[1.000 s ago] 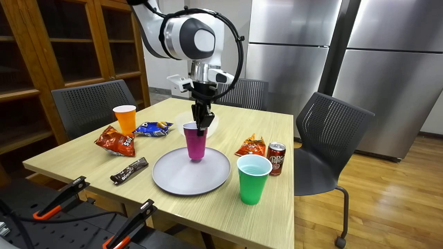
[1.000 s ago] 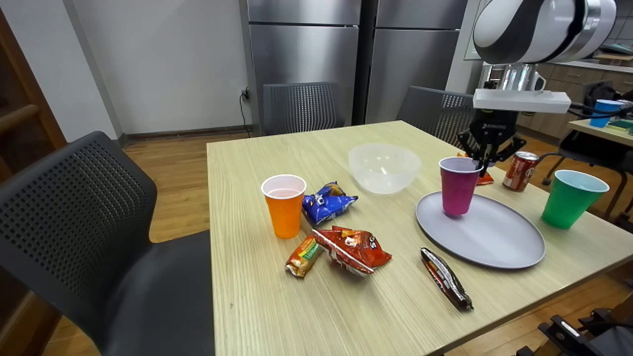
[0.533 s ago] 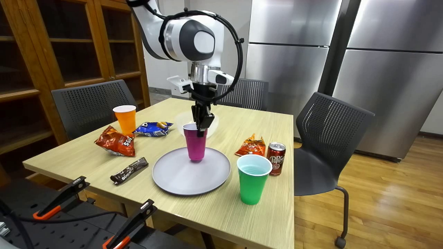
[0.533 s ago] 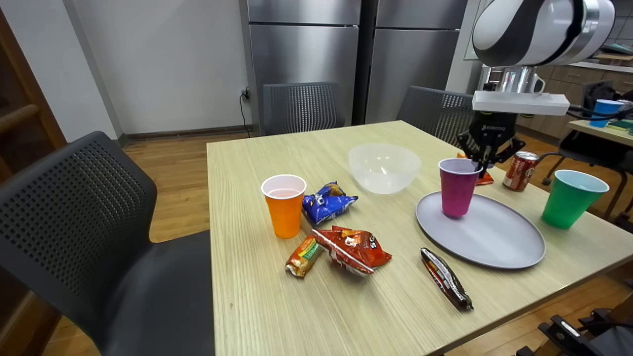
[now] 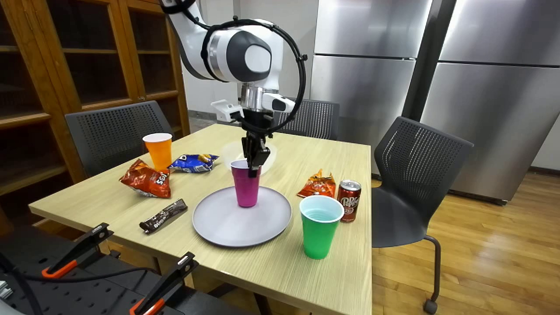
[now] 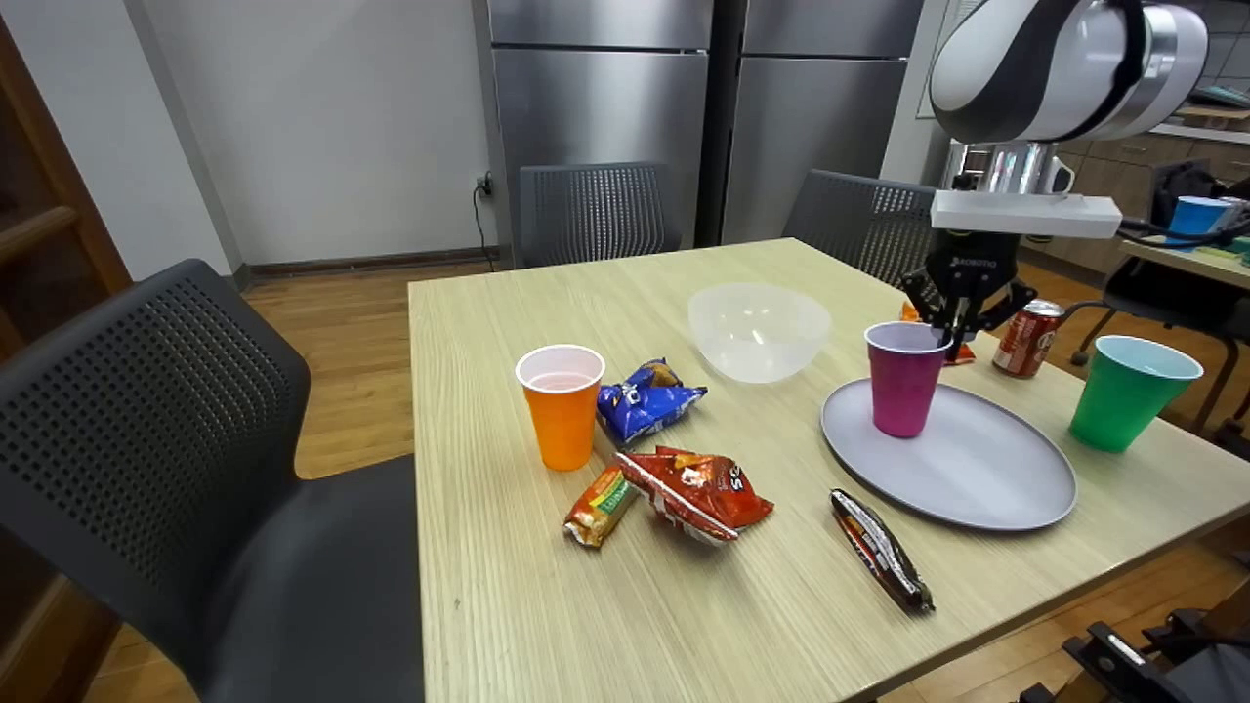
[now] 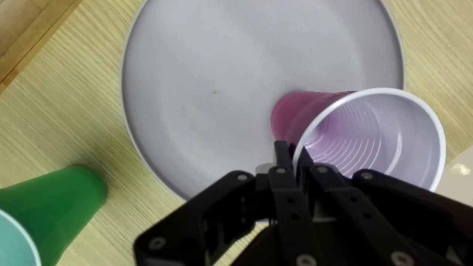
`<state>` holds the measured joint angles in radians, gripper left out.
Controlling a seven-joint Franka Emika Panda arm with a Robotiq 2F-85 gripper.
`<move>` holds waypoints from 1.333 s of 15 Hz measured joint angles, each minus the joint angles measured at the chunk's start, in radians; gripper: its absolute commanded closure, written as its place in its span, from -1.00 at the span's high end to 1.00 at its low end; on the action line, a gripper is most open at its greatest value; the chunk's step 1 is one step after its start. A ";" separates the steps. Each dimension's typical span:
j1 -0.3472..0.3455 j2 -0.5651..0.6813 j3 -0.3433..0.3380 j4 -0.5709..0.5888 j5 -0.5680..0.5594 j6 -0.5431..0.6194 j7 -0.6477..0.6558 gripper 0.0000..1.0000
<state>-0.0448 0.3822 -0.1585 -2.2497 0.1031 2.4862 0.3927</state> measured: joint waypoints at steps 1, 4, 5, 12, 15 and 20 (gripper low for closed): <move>0.000 0.000 0.000 0.000 0.000 0.000 0.000 -0.09; 0.000 -0.002 0.000 -0.002 0.000 0.000 0.000 0.34; 0.000 -0.005 -0.001 -0.005 0.000 0.000 0.000 0.50; -0.016 -0.094 -0.013 -0.070 0.002 0.000 -0.001 1.00; -0.034 -0.158 -0.018 -0.097 0.018 -0.001 -0.004 1.00; -0.073 -0.231 -0.027 -0.105 0.062 -0.002 -0.012 1.00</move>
<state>-0.1173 0.1510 -0.1860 -2.3542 0.1653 2.4838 0.3811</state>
